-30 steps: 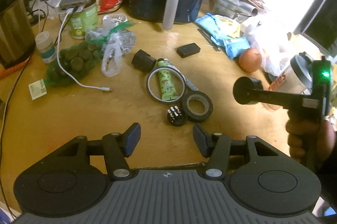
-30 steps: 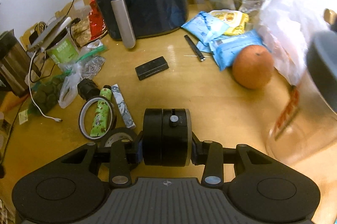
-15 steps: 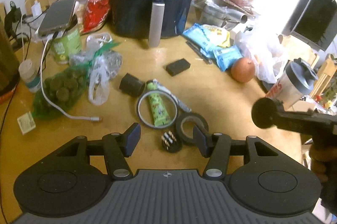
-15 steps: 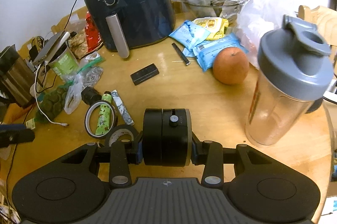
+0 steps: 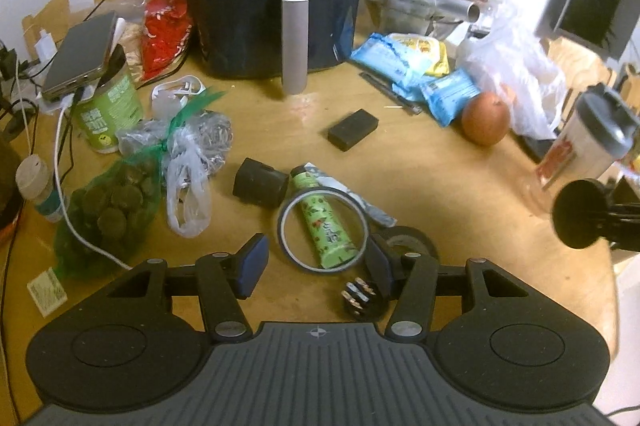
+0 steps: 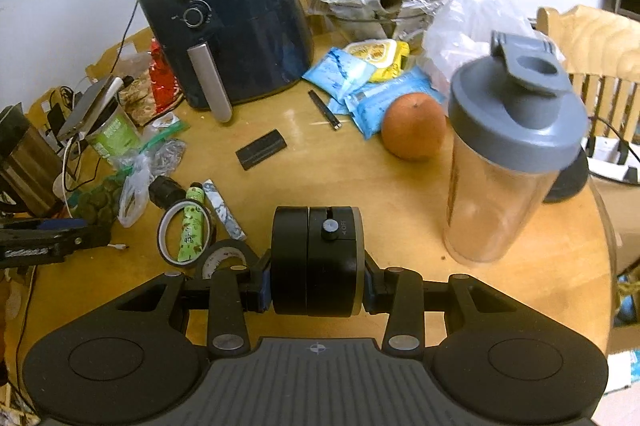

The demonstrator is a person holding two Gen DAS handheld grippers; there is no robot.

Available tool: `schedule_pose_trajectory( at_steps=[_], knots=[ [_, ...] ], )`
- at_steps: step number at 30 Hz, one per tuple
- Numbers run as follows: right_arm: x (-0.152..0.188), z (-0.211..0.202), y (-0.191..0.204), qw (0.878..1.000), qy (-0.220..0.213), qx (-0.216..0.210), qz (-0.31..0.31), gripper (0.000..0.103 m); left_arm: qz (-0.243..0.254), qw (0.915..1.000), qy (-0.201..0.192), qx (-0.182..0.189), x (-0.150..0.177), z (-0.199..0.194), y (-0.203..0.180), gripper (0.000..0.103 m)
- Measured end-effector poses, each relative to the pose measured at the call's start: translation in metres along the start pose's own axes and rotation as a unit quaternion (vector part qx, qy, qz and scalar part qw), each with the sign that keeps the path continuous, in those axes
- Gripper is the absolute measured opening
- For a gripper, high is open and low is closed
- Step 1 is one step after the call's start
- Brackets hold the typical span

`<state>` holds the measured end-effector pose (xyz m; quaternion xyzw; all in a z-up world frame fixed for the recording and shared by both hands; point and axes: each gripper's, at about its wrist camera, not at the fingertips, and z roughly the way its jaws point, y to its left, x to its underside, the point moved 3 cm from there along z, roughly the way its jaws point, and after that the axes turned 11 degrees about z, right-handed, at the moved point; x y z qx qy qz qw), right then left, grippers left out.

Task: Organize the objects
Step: 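Lift the black container with the right tool while the left tool grasps the clear tape ring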

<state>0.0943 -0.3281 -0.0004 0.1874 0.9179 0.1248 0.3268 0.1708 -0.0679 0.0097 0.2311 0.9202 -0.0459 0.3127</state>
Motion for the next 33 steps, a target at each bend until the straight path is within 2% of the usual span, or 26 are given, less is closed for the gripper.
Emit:
schedule_pose_trajectory(
  at_steps=[8,18,20,24,28,33],
  knots=[
    [0.013,-0.003,-0.007,0.999,0.002,0.033,-0.017,0.043,0.026,0.9995,0.016,-0.001,-0.003,0.031,0.007,0.038],
    [0.016,-0.017,-0.025,0.999,-0.001,0.049,0.002,0.043,0.048,0.9981,0.039,-0.005,-0.002,0.076,0.013,0.032],
    [0.017,-0.020,-0.028,0.999,-0.002,0.053,0.008,0.043,0.046,0.9980,0.043,-0.006,-0.003,0.083,0.015,0.026],
    [0.020,-0.025,-0.035,0.998,-0.002,0.061,0.017,0.043,0.053,0.9971,0.054,-0.009,-0.003,0.098,0.017,0.024],
    [0.023,-0.028,-0.039,0.998,-0.003,0.064,0.025,0.043,0.058,0.9959,0.067,-0.016,-0.003,0.109,0.018,0.007],
    [0.024,-0.032,-0.045,0.997,-0.006,0.067,0.034,0.043,0.046,0.9966,0.066,-0.014,-0.005,0.106,0.021,0.007]
  ],
)
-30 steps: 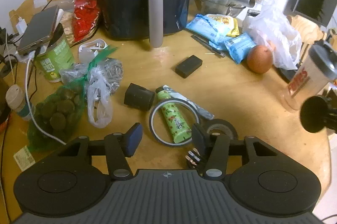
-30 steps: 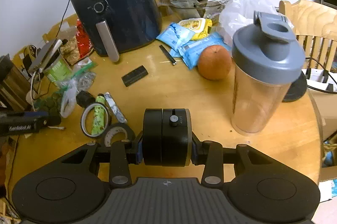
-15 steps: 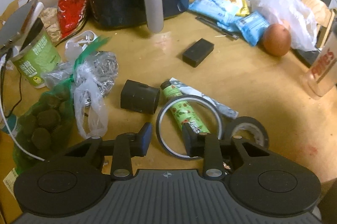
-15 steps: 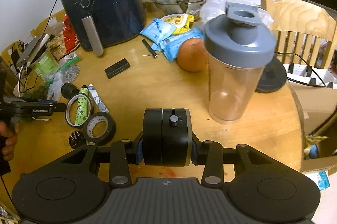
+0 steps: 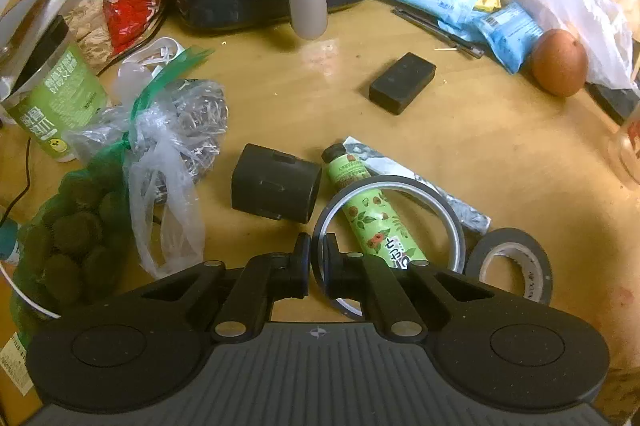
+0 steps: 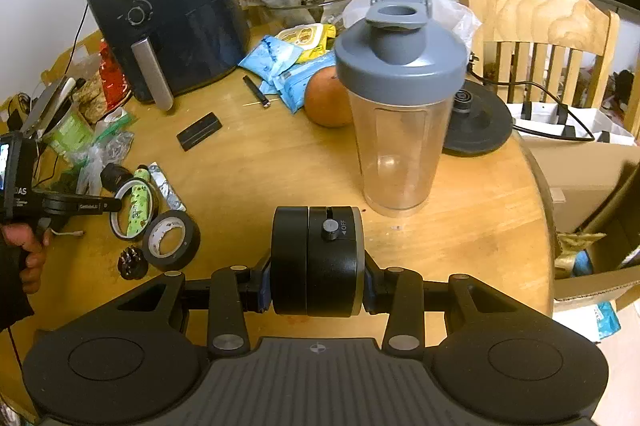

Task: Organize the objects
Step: 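Lift the black container with the right tool while the left tool grasps the clear tape ring, then carry the tape ring and black container toward the cardboard box with both tools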

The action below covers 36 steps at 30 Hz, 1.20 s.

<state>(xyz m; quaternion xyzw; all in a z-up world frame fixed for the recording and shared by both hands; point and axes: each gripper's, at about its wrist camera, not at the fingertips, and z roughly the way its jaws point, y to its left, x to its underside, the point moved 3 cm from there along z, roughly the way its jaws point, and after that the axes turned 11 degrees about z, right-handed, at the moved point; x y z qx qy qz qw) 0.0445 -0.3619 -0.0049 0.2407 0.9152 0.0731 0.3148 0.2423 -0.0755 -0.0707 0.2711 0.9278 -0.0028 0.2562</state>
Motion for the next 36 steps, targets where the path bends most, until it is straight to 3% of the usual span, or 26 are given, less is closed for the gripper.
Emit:
schedule_pose_trajectory(
  at_steps=[19,36],
  knots=[
    [0.000,-0.005,0.025,0.999,0.001,-0.041,-0.026,0.043,-0.056,0.9959,-0.069,0.020,0.004,-0.093,-0.006,0.007],
    [0.020,-0.019,0.056,0.995,0.006,-0.082,-0.056,0.043,-0.092,0.9925,-0.068,0.043,0.051,-0.154,-0.026,0.007]
  ],
)
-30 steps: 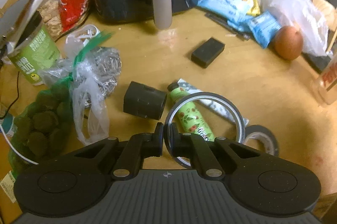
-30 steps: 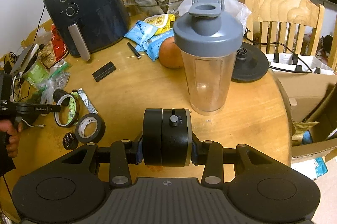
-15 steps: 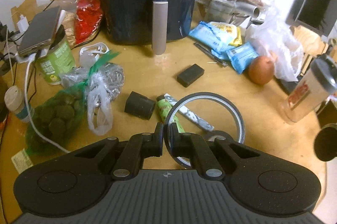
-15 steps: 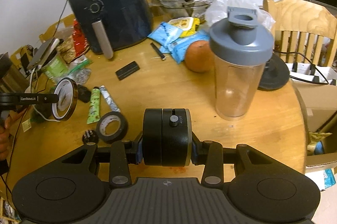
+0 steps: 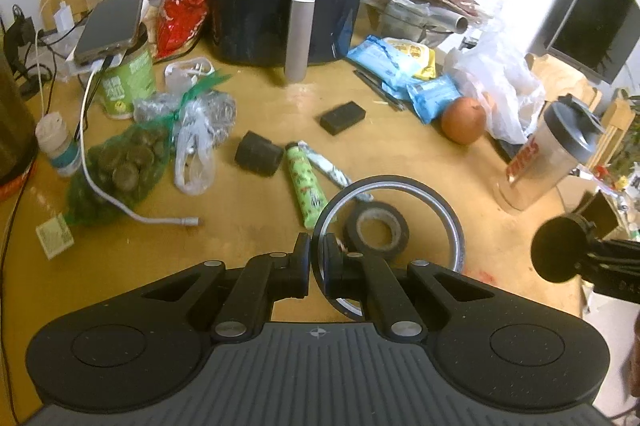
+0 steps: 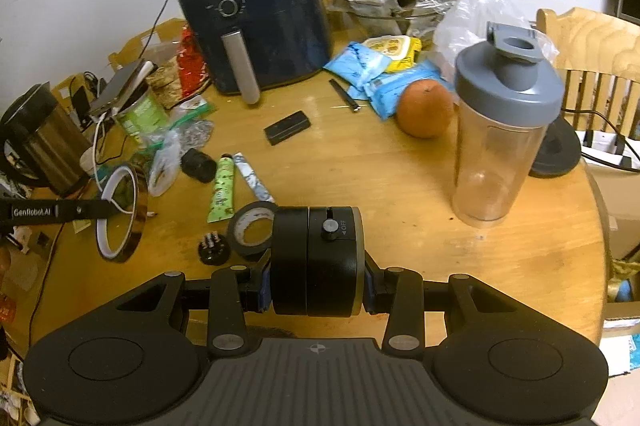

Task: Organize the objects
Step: 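Carry the tape ring and black container toward the cardboard box with both tools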

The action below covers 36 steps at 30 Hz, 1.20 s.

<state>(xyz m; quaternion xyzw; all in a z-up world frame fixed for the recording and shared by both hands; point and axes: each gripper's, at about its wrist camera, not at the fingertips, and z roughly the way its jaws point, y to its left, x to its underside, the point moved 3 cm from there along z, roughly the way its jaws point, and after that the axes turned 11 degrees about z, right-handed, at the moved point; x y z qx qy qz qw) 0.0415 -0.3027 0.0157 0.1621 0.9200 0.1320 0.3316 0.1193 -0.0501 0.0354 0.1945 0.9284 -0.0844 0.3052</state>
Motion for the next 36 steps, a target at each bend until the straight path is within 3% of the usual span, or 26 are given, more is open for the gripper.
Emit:
schedule_pose_trajectory(
  at_steps=[19,36],
  knots=[
    [0.013,-0.025,0.036,0.999,-0.019,-0.021,-0.034,0.043,-0.001,0.9981,-0.029,0.054,0.040,-0.044,-0.025,0.007],
    [-0.002,-0.028,0.063,0.994,-0.012,-0.061,-0.091,0.043,-0.050,0.9962,-0.068,0.022,0.044,-0.066,-0.015,0.007]
  ],
)
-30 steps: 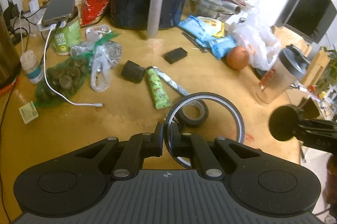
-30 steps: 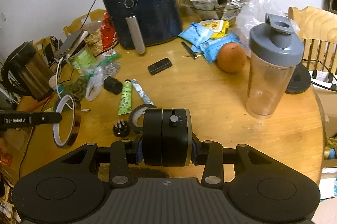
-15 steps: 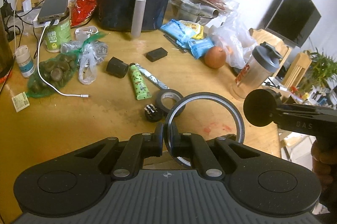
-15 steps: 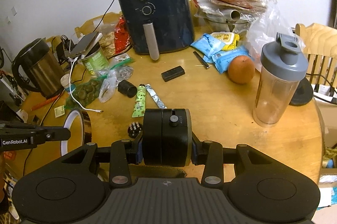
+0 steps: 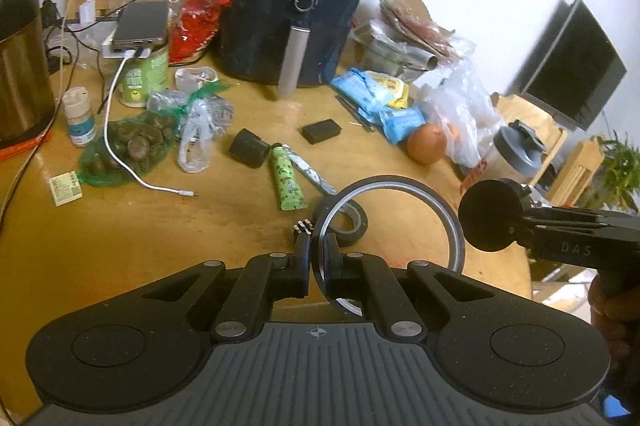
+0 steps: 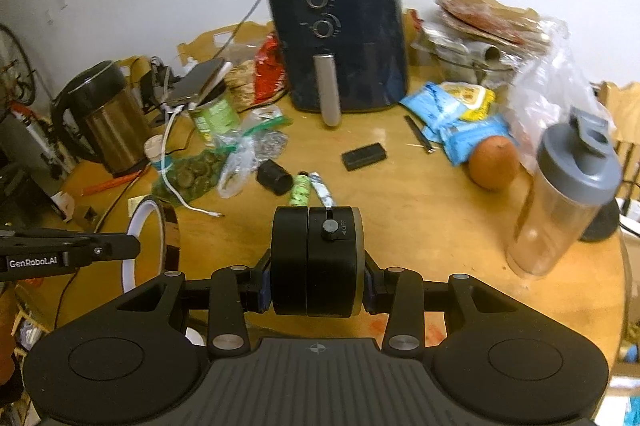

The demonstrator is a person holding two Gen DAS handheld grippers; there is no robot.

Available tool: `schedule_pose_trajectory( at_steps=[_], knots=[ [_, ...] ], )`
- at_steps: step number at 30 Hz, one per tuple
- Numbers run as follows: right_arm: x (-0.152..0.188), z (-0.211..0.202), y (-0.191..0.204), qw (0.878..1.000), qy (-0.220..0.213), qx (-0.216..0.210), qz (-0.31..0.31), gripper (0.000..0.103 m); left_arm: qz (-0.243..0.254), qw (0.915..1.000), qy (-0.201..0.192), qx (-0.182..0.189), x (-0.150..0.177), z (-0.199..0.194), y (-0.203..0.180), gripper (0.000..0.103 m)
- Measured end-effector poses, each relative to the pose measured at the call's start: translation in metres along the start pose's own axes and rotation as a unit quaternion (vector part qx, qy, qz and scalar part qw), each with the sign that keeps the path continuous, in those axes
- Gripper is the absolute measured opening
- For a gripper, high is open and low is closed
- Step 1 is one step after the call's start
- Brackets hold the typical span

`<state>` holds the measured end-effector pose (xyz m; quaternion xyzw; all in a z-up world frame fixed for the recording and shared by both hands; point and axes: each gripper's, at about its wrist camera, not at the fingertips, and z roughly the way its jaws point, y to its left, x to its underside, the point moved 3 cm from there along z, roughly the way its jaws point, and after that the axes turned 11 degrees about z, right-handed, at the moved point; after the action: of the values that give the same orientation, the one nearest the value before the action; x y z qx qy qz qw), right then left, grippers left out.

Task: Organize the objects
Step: 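Carry the tape ring and black container toward the cardboard box with both tools, then lower the tape ring and black container into the box and open both tools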

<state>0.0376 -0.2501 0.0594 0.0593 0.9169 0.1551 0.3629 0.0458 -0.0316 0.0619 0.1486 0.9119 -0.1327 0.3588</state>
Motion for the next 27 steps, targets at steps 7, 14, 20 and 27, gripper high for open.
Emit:
schedule_pose_trajectory(
  at_steps=[7,14,20,27],
  knots=[
    [0.009,-0.005,-0.003,0.999,0.011,-0.027,-0.014,0.043,-0.011,0.9995,0.019,-0.021,0.016,-0.001,-0.005,0.007],
    [0.032,-0.013,-0.024,0.999,0.028,-0.030,0.005,0.043,-0.018,0.9975,0.060,-0.032,0.043,0.001,-0.011,0.007],
    [0.045,-0.017,-0.036,0.999,0.033,-0.030,0.023,0.043,-0.009,0.9947,0.093,-0.042,0.056,0.005,-0.017,0.010],
    [0.061,-0.020,-0.041,0.998,0.042,-0.031,0.038,0.043,0.005,0.9938,0.091,-0.062,0.062,-0.006,-0.026,0.047]
  ],
)
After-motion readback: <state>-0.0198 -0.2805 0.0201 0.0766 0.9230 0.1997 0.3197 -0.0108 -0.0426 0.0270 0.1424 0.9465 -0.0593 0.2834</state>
